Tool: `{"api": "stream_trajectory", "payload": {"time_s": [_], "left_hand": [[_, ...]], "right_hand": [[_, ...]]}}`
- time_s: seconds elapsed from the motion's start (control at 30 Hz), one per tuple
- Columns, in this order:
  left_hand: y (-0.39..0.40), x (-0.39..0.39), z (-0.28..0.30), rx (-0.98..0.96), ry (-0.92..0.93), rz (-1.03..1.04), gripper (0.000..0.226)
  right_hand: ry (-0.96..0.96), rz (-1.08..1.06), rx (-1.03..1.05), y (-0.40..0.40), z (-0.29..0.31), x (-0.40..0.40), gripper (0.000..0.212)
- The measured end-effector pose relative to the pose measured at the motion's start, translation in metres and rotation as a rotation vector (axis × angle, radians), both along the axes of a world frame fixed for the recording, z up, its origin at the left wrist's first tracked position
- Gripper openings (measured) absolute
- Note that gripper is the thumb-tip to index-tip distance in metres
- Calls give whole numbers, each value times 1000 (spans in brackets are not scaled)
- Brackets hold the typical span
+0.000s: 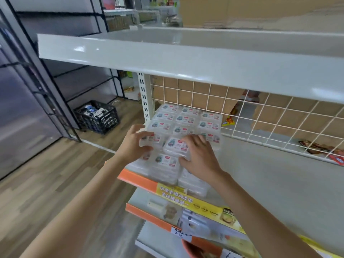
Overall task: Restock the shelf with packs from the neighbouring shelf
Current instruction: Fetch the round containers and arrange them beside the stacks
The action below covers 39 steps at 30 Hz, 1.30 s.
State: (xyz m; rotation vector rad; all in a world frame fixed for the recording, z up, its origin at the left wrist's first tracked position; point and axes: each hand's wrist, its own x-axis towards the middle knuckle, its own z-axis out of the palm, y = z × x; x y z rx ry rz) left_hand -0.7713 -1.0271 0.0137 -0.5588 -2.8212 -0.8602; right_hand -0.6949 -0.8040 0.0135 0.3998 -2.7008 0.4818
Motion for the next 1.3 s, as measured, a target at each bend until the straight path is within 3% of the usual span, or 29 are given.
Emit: {"api": "stream_trajectory", "payload": {"time_s": [0.2,0.3,0.43,0.63,0.83,1.0,1.3], "left_hand": [[-2,3,6,-21,-38,0,60],[6,13,8,-50,108,-5,53],[36,30,14,-66,290,-142,32],[114,61,21,-175,367,-436,31],[221,126,11,-282,420,-650,38],[328,205,0,-255,483,-810,37],[503,359,-15,-229,427,-1169,43]], "right_hand": [[-53,-90,161,-9,-5,-13,39],[-29,-41,123,-4,3,-4,37],[8,48,96,14,12,22,21],[-85,-9,240,71,18,85,25],[-146,-161,294,158,14,185,24],[-152,-353,308,234,-3,296,26],[-180,-755,202,344,-18,485,31]]}}
